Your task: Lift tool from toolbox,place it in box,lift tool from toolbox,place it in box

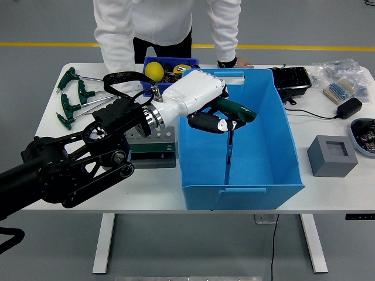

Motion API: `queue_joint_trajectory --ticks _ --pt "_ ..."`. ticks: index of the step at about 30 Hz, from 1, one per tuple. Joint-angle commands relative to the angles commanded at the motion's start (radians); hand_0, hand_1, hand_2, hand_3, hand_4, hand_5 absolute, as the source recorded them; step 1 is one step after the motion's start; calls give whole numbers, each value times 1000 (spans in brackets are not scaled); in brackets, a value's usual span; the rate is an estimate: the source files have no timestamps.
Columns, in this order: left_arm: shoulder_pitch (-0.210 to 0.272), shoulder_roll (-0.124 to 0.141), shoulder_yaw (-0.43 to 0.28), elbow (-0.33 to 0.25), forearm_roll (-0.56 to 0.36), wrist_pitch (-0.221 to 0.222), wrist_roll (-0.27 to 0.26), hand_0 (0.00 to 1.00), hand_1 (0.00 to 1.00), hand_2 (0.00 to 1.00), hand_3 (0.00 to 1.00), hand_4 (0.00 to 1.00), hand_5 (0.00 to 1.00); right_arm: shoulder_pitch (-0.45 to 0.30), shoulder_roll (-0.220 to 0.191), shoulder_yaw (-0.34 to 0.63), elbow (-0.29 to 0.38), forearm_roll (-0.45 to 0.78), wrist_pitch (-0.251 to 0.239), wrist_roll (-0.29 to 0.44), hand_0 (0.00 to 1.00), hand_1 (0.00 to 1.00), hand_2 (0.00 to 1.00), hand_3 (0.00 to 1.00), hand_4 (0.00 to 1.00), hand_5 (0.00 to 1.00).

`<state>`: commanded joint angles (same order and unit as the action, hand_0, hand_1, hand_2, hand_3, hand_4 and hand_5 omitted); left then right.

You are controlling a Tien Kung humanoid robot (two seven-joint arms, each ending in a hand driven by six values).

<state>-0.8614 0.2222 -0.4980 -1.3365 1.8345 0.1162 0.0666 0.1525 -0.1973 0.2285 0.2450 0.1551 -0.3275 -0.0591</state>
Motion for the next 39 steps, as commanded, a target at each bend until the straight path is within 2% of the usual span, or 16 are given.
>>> queue_joint_trajectory --ticks 5,6,11,12,17,18,20,26,32,35,36,39 --pt "-4 -12 40 16 -54 9 -23 328 264 315 456 858 830 -1 -1 7 0 -13 -1 -3 681 641 715 562 796 718" --pt "-4 -14 42 18 -63 12 -31 442 523 658 679 881 828 -1 -2 8 0 -15 -1 -4 681 641 715 562 796 720" --pt "1 -18 46 34 -132 -14 -90 442 523 658 679 881 828 -2 -2 13 1 -24 -2 -6 681 641 715 562 796 720" --pt "2 -18 44 34 -138 -10 -103 502 619 799 762 886 813 -3 -2 13 1 -23 -2 -5 680 641 714 563 796 718" --pt "4 -22 19 21 -135 35 -156 502 619 799 762 886 813 -3 -3 13 2 -25 -2 -6 680 641 714 563 796 718" --pt "3 -24 10 18 -135 44 -165 525 642 846 789 890 800 -2 -4 13 2 -25 -2 -6 680 640 713 561 797 718" --pt "1 -26 -10 12 -135 65 -184 525 642 846 789 890 800 -1 -4 13 2 -25 -2 -6 680 640 713 561 797 718" --pt "2 -22 -58 6 -126 81 -200 539 647 853 791 890 786 1 -5 11 2 -20 -2 -5 680 640 714 562 797 718" --pt "20 -10 -99 9 -87 74 -194 539 648 849 787 887 771 1 -4 8 1 -15 -2 -4 680 640 714 563 796 719" --pt "33 8 -128 17 -32 42 -171 539 648 849 787 887 771 2 -3 5 0 -9 -1 -2 680 640 714 563 796 719" --pt "38 16 -137 21 -13 30 -164 515 607 695 688 889 771 2 -3 3 0 -5 -1 0 680 640 714 563 796 718" --pt "48 44 -165 48 52 -13 -132 515 607 695 688 889 771 2 -4 0 -1 2 -1 2 680 640 714 563 796 718"
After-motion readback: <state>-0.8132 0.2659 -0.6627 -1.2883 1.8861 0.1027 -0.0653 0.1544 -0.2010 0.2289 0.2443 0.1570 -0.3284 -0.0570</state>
